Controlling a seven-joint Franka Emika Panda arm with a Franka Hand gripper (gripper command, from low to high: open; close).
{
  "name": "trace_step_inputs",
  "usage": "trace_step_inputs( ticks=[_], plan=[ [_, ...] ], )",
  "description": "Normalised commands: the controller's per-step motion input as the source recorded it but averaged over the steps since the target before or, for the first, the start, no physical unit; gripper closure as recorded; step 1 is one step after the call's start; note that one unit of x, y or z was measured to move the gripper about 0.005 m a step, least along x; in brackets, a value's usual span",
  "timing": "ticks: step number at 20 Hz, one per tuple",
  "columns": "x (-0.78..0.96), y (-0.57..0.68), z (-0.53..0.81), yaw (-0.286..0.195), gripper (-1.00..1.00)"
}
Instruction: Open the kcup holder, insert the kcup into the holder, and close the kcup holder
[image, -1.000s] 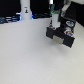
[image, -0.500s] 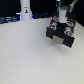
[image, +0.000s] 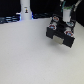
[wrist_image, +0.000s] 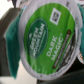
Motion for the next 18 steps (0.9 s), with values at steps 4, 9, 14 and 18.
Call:
trace_step_inputs(
  ticks=[4, 9, 14, 18],
  plan=[
    [-0.45, 0.17, -0.21, 0.110, 1.00],
    [-0.41, 0.08, -0.25, 0.097, 1.00],
    [-0.15, -0.02, -0.27, 0.045, 1.00],
    [-0.02, -0.07, -0.23, 0.006, 1.00]
  ],
)
